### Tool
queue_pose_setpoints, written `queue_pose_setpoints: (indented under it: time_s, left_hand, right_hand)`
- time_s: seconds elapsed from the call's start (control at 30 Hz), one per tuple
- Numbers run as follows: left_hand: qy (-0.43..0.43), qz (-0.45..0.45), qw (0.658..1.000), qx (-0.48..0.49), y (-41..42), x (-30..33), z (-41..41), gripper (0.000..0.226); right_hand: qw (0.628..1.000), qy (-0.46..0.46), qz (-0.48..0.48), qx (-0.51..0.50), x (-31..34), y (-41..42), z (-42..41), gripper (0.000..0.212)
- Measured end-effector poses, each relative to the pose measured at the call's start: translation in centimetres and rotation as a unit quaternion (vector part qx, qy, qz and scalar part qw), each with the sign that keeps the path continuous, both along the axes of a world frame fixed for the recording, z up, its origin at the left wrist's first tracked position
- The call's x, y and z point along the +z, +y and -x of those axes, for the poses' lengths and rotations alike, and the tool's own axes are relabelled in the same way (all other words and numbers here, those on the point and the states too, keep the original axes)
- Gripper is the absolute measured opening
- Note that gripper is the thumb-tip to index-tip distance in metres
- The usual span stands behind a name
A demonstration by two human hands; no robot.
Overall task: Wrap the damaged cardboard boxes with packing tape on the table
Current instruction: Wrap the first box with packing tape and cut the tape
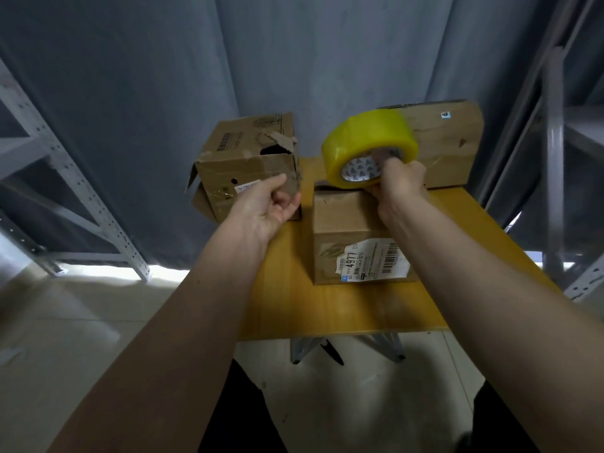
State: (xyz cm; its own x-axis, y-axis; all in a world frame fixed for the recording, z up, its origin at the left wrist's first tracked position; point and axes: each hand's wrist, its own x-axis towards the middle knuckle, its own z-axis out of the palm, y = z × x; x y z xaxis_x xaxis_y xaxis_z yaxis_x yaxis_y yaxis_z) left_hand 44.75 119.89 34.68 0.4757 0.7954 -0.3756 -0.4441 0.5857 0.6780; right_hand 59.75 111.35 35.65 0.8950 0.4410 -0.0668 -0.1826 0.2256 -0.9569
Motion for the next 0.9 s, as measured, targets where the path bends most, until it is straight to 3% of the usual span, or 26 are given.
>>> queue_pose_setpoints:
  time_s: [0.13,0.4,0.5,0.57,0.63,0.9]
  left_hand:
    - [0.000,0.031,0.999,0.027,0.6,-0.8,-0.5,0.011]
    - [0.011,0.057,0.998,0.024,1.1,-2.7,-1.1,0.015]
    - [-0.008,0.063,0.998,0.019,1.0,-2.6,-1.5,0.016]
    - [0.001,0.065,0.998,0.014,0.8,-2.8,-1.8,0.013]
    - [0.014,0.070,0.997,0.007,0.5,-3.3,-2.1,0.010]
    - [0.020,0.096,0.995,0.031,0.3,-4.2,-2.8,0.013]
  right_hand:
    - [0.999,-0.045,-0.012,-0.010,-0.2,0.9,0.7,0.025]
    - [1.000,-0.007,0.001,-0.021,-1.5,1.0,-0.2,0.021]
    - [0.997,-0.063,0.016,-0.042,-1.4,1.1,-0.6,0.017]
    - [0.991,-0.114,0.040,-0.058,-1.8,1.2,-1.1,0.004]
    - [0.984,-0.148,0.067,-0.075,-2.3,1.2,-1.7,0.014]
    - [0.977,-0.175,0.096,-0.077,-2.9,1.5,-2.1,0.011]
